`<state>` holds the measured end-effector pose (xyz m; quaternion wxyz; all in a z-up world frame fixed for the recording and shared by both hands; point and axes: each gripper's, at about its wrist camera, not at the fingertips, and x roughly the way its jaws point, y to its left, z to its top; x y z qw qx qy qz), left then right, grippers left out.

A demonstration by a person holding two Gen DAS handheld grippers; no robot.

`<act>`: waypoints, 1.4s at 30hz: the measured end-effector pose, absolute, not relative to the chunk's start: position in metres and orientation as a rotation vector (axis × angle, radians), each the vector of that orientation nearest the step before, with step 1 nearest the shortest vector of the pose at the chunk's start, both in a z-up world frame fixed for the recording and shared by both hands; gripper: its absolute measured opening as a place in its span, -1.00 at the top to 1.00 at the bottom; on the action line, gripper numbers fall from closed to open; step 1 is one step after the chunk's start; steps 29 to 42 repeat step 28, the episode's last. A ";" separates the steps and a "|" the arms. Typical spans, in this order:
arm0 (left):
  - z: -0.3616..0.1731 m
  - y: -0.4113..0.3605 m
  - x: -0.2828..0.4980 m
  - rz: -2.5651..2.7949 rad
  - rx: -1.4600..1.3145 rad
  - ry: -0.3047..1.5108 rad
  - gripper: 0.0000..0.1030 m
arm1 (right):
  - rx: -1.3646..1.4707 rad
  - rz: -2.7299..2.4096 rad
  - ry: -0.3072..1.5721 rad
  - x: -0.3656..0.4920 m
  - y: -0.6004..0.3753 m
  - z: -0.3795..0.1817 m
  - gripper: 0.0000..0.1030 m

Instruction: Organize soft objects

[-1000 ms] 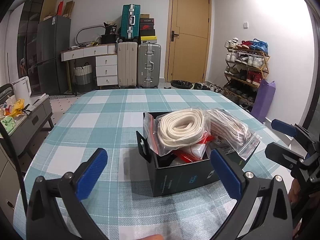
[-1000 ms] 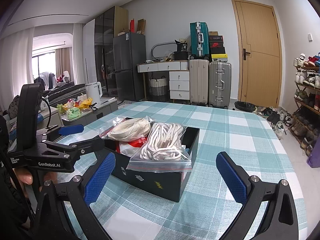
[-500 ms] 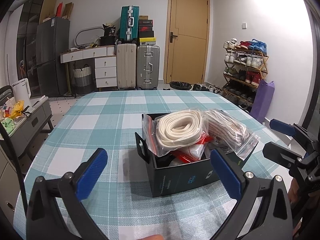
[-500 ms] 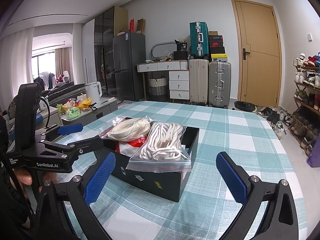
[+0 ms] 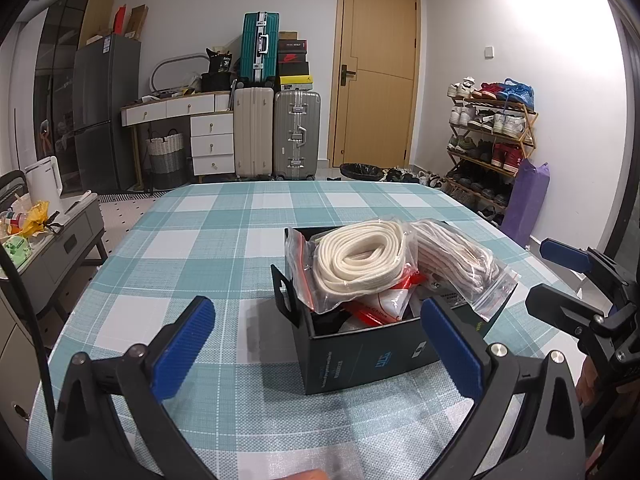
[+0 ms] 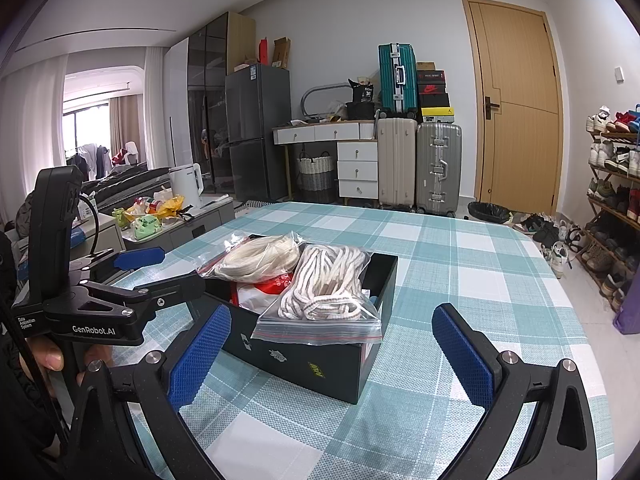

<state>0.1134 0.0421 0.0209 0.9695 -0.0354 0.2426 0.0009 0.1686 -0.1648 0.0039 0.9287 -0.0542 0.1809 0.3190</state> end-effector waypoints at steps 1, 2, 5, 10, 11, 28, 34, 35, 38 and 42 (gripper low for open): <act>0.021 0.042 0.114 0.002 -0.072 0.490 -1.00 | -0.111 0.654 0.371 0.169 -0.165 0.004 -0.99; 0.021 0.042 0.113 0.003 -0.071 0.491 -1.00 | -0.111 0.654 0.372 0.169 -0.165 0.004 -0.99; 0.021 0.042 0.113 0.003 -0.071 0.490 -1.00 | -0.111 0.654 0.371 0.169 -0.165 0.004 -0.99; 0.021 0.042 0.113 0.002 -0.071 0.490 -1.00 | -0.111 0.653 0.372 0.169 -0.165 0.004 -0.99; 0.020 0.042 0.113 0.002 -0.071 0.490 -1.00 | -0.111 0.653 0.371 0.169 -0.165 0.004 -0.99; 0.021 0.045 0.113 0.007 -0.072 0.485 -1.00 | -0.104 0.650 0.375 0.168 -0.167 0.004 -0.99; 0.021 0.045 0.113 0.007 -0.072 0.485 -1.00 | -0.104 0.650 0.375 0.168 -0.167 0.004 -0.99; 0.021 0.045 0.113 0.007 -0.072 0.485 -1.00 | -0.104 0.650 0.375 0.168 -0.167 0.004 -0.99; 0.021 0.045 0.113 0.007 -0.072 0.485 -1.00 | -0.104 0.650 0.375 0.168 -0.167 0.004 -0.99; 0.021 0.045 0.113 0.007 -0.072 0.485 -1.00 | -0.104 0.650 0.375 0.168 -0.167 0.004 -0.99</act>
